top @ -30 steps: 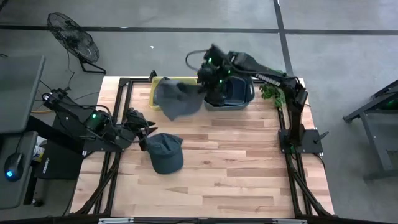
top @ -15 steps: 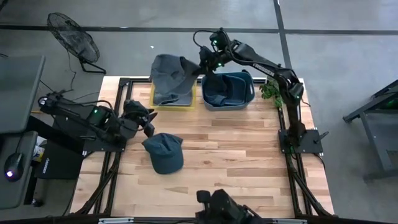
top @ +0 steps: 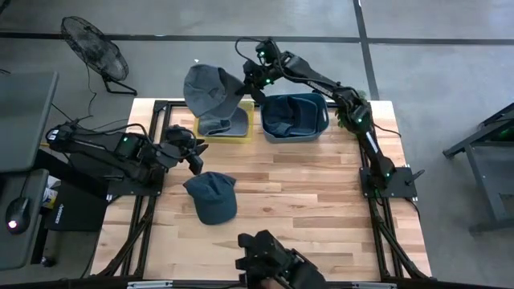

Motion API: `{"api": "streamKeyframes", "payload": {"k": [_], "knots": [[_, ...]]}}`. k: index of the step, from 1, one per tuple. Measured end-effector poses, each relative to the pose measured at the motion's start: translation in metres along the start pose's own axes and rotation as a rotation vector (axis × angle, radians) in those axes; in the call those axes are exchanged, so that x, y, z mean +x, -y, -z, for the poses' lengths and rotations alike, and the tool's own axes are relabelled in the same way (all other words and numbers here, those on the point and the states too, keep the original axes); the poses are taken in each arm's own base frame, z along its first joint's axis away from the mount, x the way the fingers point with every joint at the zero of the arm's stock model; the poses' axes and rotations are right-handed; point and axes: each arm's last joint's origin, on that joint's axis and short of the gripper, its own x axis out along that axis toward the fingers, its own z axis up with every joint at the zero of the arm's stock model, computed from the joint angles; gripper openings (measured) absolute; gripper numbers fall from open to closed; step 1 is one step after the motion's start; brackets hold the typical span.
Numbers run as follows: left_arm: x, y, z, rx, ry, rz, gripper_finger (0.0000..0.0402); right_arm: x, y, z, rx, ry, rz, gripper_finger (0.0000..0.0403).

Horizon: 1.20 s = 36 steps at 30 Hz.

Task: Pick & Place hat
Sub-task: Put the gray cap into the yellow bin

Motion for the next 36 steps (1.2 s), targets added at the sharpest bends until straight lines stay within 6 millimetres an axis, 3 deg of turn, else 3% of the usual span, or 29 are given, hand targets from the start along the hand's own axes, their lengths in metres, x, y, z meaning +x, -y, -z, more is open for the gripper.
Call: {"api": "streamKeyframes", "payload": {"k": [7, 27, 36], "knots": [[0.000, 0.002, 0.001, 0.006, -0.043, 0.065, 0.0099, 0.018, 0.014, 0.029, 0.086, -0.055, 0.012, 0.0005], [-0.001, 0.007, 0.004, 0.017, -0.178, 0.235, 0.0099, 0.030, 0.004, 0.049, 0.047, -0.297, 0.153, 0.0004], [-0.002, 0.009, 0.006, 0.017, -0.225, 0.292, 0.0099, 0.057, 0.002, 0.076, 0.074, -0.401, 0.107, 0.0004]]}}
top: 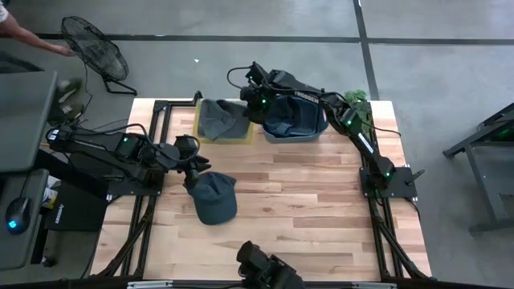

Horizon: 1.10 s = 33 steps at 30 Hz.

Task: Pick & Place hat
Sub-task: Put the gray cap into the yellow bin, then put the blue cap into the blue bin

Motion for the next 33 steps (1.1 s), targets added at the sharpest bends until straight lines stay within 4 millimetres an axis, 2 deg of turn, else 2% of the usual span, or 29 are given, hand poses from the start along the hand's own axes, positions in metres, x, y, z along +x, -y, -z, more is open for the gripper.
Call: {"api": "streamKeyframes", "payload": {"k": [8, 11, 23, 30, 33], "knots": [[0.000, 0.001, 0.001, -0.003, -0.022, 0.027, 0.0099, 0.011, -0.005, 0.000, -0.035, -0.020, 0.014, 0.0005], [0.000, 0.001, 0.001, -0.003, -0.029, 0.036, 0.0099, 0.011, -0.006, -0.001, -0.039, -0.017, 0.016, 0.0018], [0.000, 0.001, 0.001, 0.000, -0.029, 0.035, 0.0099, 0.016, -0.017, -0.008, -0.040, -0.039, 0.053, 0.0120], [0.000, 0.001, 0.001, 0.000, -0.029, 0.035, 0.0099, 0.000, -0.017, -0.021, -0.013, -0.023, 0.163, 0.0206], [0.000, 0.001, 0.001, 0.001, -0.030, 0.036, 0.0099, -0.013, -0.020, -0.026, -0.015, -0.021, 0.213, 0.0228]]}}
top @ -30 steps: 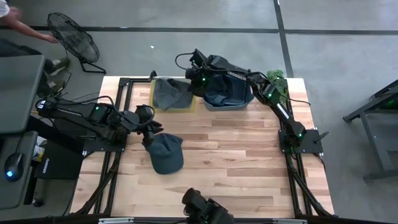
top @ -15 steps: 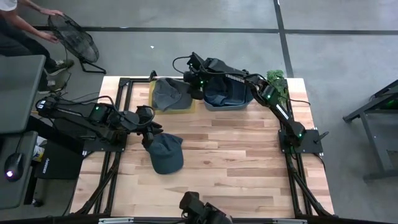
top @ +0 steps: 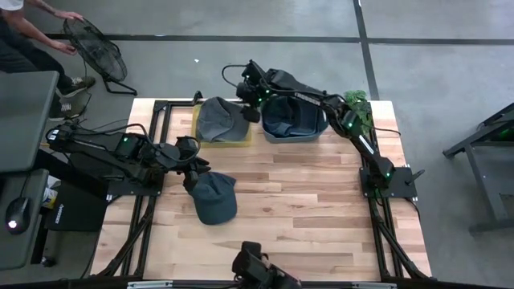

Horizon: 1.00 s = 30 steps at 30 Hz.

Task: Pick & Place hat
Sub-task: Put the blue cap into the blue bin

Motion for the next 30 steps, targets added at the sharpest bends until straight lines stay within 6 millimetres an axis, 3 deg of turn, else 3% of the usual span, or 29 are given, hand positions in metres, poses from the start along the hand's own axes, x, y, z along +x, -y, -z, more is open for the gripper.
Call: {"api": "streamKeyframes", "payload": {"k": [8, 17, 24, 30], "knots": [[0.000, -0.001, 0.001, 0.019, -0.012, -0.001, 0.0099, -0.049, -0.011, -0.020, -0.004, 0.063, 0.028, 0.0235], [0.000, -0.004, 0.006, -0.007, -0.075, -0.031, 0.0099, -0.091, -0.058, -0.030, -0.021, -0.005, -0.074, 0.0236], [-0.001, -0.010, 0.016, -0.033, -0.086, -0.153, 0.0099, -0.098, -0.091, -0.028, 0.040, -0.089, -0.246, 0.0236], [0.021, -0.017, 0.052, -0.109, -0.114, -0.146, 0.0099, -0.092, -0.111, -0.021, 0.065, -0.192, -0.289, 0.0236]]}}
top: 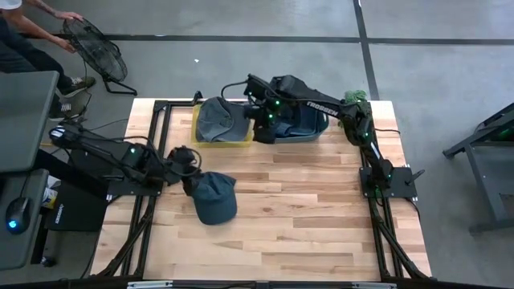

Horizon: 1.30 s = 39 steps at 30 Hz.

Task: Pick & Place hat
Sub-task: Put the blue cap into the blue bin

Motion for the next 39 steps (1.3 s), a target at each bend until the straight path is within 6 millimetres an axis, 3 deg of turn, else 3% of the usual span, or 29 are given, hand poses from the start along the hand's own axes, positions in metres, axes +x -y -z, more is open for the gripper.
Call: {"api": "streamKeyframes", "payload": {"k": [4, 8, 16, 20, 26, 31, 39], "knots": [[0.018, -0.009, 0.026, -0.108, -0.039, -0.001, 0.0099, 0.004, -0.012, 0.004, 0.023, -0.065, -0.032, 0.0236], [0.021, -0.019, 0.039, -0.280, -0.061, -0.074, 0.0099, 0.000, -0.023, 0.008, 0.026, -0.107, -0.047, 0.0236], [0.020, -0.033, 0.048, -0.540, -0.120, -0.250, 0.0099, -0.013, -0.039, 0.025, -0.013, -0.121, -0.074, 0.0236], [0.023, -0.031, 0.050, -0.573, -0.150, -0.262, 0.0099, -0.024, -0.047, 0.050, -0.012, -0.088, -0.065, 0.0236], [0.023, -0.028, 0.050, -0.591, -0.190, -0.231, 0.0099, -0.036, -0.064, 0.104, 0.033, 0.048, -0.021, 0.0236], [0.023, -0.027, 0.050, -0.593, -0.218, -0.214, 0.0104, -0.036, -0.081, 0.139, 0.065, 0.159, 0.009, 0.0236], [0.026, -0.017, 0.047, -0.597, -0.239, -0.109, 0.0173, -0.028, -0.097, 0.182, 0.103, 0.211, -0.002, 0.0236]]}}
